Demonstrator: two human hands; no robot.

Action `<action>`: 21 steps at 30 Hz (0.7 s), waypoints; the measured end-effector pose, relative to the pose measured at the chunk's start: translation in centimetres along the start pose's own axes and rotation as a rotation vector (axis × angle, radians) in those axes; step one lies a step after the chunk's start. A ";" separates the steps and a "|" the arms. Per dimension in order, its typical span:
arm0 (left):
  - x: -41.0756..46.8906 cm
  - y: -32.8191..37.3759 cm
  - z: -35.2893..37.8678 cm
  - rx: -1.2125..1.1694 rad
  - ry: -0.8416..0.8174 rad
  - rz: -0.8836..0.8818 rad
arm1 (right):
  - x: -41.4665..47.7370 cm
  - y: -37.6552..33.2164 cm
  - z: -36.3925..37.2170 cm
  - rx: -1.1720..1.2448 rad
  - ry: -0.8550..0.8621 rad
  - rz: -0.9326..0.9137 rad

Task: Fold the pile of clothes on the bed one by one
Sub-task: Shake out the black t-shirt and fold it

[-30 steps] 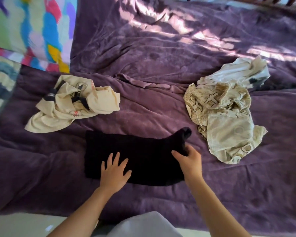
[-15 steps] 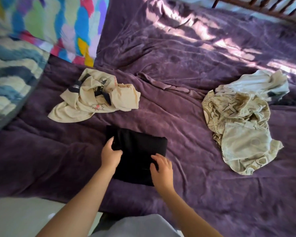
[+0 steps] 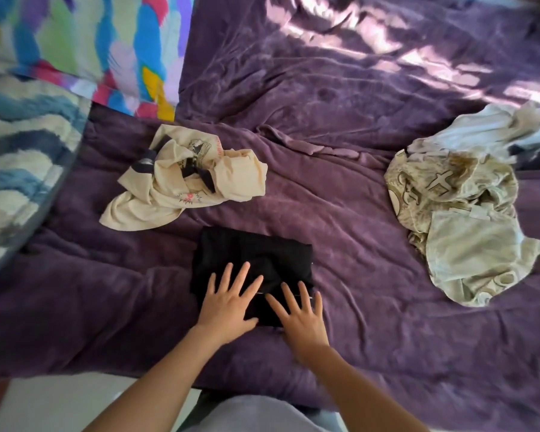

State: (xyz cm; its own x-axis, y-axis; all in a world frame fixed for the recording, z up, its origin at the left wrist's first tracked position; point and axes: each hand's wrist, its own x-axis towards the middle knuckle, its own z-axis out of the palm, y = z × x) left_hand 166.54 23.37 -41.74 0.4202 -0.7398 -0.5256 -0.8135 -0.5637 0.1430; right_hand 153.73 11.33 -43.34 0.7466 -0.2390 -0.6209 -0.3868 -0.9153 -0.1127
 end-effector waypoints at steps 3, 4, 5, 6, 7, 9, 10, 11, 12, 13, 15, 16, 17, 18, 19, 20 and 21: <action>0.2 -0.3 0.2 -0.037 -0.052 0.014 | 0.3 0.1 0.3 -0.013 0.072 0.000; 0.3 -0.5 0.2 -0.027 -0.040 -0.002 | 0.5 0.3 0.4 -0.014 0.103 -0.018; 0.2 -0.6 0.1 -0.009 -0.072 -0.026 | 0.7 0.5 0.2 -0.007 0.141 -0.039; 0.1 -0.6 0.0 0.005 -0.072 -0.033 | 0.9 0.8 -0.1 0.003 0.200 -0.061; 0.0 -0.6 0.1 0.016 -0.028 -0.025 | 0.9 1.1 -0.7 0.028 0.259 -0.079; -0.2 -0.6 0.0 0.029 0.006 -0.001 | 0.9 2.0 -1.9 0.070 0.394 -0.114; -0.1 -0.8 0.5 0.040 0.054 0.020 | 0.8 2.3 -2.6 0.077 0.460 -0.128; 0.0 -0.9 0.9 0.023 0.116 0.035 | 0.5 2.7 -3.6 0.072 0.536 -0.126; 0.0 -0.9 0.9 -0.012 0.171 0.046 | 0.0 2.9 -4.5 0.062 0.605 -0.125; 0.2 -0.8 0.5 -0.057 0.234 0.082 | -0.6 3.2 -5.5 0.052 0.661 -0.119; 1.0 -0.1 -0.9 -0.148 0.354 0.161 | -2.2 4.1 -7.3 0.027 0.739 -0.093; 1.8 0.6 -2.0 -0.166 0.406 0.197 | -3.2 4.9 -8.0 0.014 0.778 -0.074; 2.7 1.6 -3.3 -0.176 0.459 0.245 | -4.4 5.9 -8.7 0.005 0.809 -0.046; 3.6 2.8 -4.7 -0.179 0.520 0.296 | -5.7 7.1 -9.3 0.002 0.828 -0.015; 4.5 4.2 -6.2 -0.180 0.583 0.350 | -7.3 8.4 -9.8 0.006 0.832 0.020; 5.2 6.0 -7.6 -0.173 0.638 0.409 | -9.0 9.8 -10.2 0.009 0.836 0.058; 5.8 7.9 -8.9 -0.166 0.692 0.473 | -10.9 11.2 -10.5 0.005 0.850 0.105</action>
State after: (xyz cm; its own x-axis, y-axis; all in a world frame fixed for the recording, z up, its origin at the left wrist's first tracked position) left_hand 166.14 11.39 -36.14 0.2463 -0.9382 0.2431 -0.9185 -0.1458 0.3676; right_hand 146.95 0.30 -29.66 0.8583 -0.4862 0.1641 -0.4776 -0.8738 -0.0914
